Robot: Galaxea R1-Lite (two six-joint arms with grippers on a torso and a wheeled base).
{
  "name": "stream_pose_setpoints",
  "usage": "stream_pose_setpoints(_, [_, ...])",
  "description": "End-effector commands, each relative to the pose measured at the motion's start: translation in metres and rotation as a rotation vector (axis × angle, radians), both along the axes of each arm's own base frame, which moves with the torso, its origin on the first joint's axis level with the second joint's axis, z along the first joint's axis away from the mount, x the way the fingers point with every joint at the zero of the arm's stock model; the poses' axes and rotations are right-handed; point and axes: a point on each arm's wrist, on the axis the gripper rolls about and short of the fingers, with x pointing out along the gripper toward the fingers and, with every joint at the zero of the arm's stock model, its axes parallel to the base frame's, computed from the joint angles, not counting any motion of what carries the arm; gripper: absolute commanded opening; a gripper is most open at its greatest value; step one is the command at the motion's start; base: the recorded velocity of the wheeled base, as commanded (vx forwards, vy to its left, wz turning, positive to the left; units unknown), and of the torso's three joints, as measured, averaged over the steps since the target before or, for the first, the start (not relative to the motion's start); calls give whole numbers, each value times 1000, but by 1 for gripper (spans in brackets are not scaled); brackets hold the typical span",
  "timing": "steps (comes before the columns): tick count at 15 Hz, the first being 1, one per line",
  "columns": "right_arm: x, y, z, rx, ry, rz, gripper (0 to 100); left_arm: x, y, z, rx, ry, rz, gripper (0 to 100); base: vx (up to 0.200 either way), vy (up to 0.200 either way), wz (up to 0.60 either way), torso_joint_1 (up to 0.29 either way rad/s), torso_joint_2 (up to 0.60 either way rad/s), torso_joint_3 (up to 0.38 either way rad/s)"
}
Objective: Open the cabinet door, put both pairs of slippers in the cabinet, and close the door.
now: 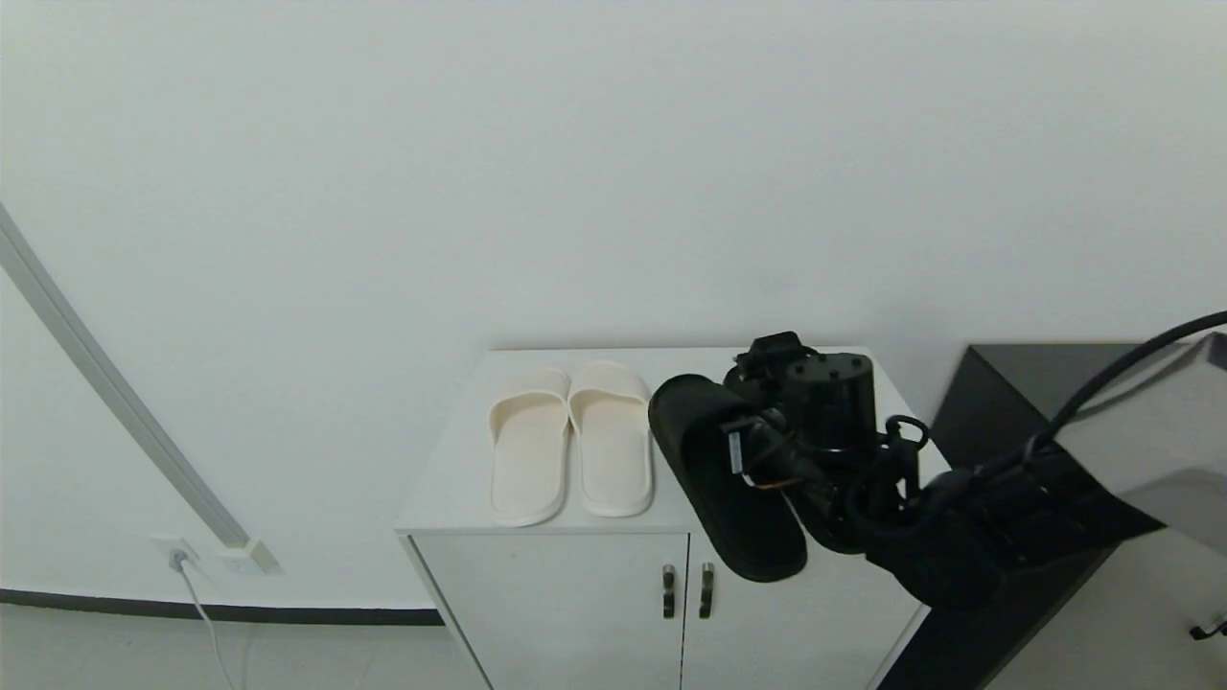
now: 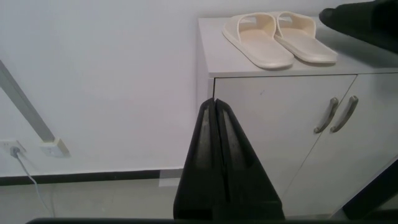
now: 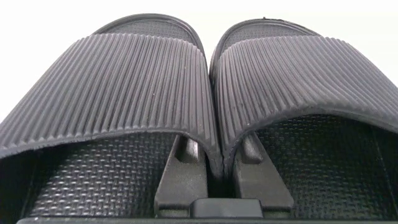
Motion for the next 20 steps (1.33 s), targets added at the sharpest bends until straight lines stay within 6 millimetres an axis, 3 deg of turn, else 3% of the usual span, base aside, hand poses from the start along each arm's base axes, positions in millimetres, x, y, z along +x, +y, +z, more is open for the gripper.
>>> stream_pose_setpoints(1, [-66,-35,33,56,-40,254,0,0,0,0,1,1,0,0,0,0,0,0,0,0])
stream_pose_setpoints(4, [-111,-60,43,88,8,549,0,0,0,0,0,-1,0,0,0,0,0,0,0,0])
stream_pose_setpoints(6, [-121,-66,44,77,72,634,0,0,0,0,0,-1,0,0,0,0,0,0,0,0])
stream_pose_setpoints(11, [-124,-67,37,70,119,683,0,0,0,0,0,-1,0,0,0,0,0,0,0,0])
stream_pose_setpoints(18, [-124,-67,30,26,121,694,0,0,0,0,0,-1,0,0,-200,0,0,1,4,2])
stream_pose_setpoints(20, [-124,-67,30,26,121,694,0,0,0,0,0,-1,0,0,0,0,0,0,0,0])
